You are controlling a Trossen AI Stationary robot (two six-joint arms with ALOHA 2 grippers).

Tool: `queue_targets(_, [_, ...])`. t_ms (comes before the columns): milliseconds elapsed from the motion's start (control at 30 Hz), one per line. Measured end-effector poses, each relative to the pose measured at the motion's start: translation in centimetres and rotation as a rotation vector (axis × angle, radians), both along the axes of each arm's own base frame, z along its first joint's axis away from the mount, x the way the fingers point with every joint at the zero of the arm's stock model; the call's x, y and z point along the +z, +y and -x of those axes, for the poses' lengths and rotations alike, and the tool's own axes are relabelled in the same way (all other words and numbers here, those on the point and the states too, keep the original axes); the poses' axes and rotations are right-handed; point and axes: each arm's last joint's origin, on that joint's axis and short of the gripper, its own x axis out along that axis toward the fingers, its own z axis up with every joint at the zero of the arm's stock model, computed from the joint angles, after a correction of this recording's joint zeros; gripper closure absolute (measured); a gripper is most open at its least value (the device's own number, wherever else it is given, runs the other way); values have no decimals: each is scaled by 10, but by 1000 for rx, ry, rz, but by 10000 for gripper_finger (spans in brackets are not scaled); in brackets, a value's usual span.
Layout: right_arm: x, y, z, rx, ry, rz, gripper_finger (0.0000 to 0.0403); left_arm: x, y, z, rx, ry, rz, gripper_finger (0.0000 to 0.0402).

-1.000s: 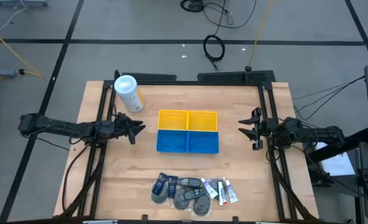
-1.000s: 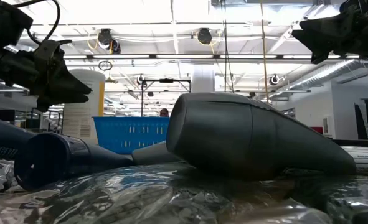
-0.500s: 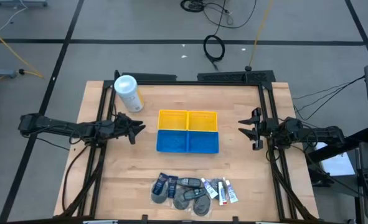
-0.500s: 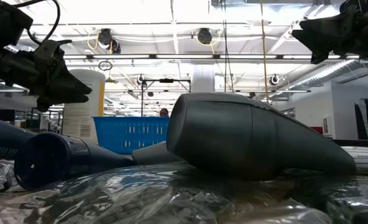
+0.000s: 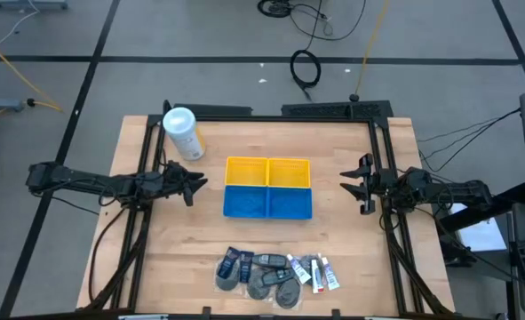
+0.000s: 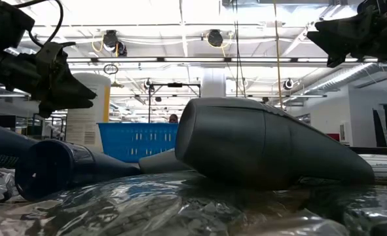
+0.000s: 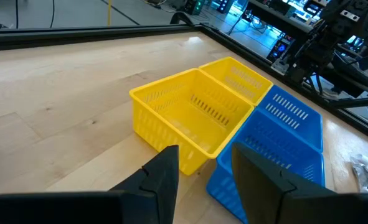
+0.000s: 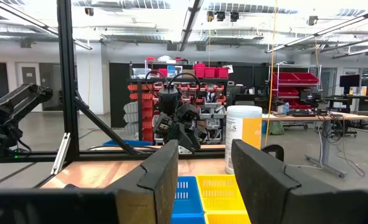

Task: Pick & Place Travel size toiletries

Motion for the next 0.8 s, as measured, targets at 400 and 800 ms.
queue_targets(400, [5, 0, 1, -6, -53, -6, 261, 0, 0, 0, 0, 0, 0, 256])
queue_targets(800, [-18, 15, -13, 507, 260, -255, 261, 0, 0, 0, 0, 0, 0, 256])
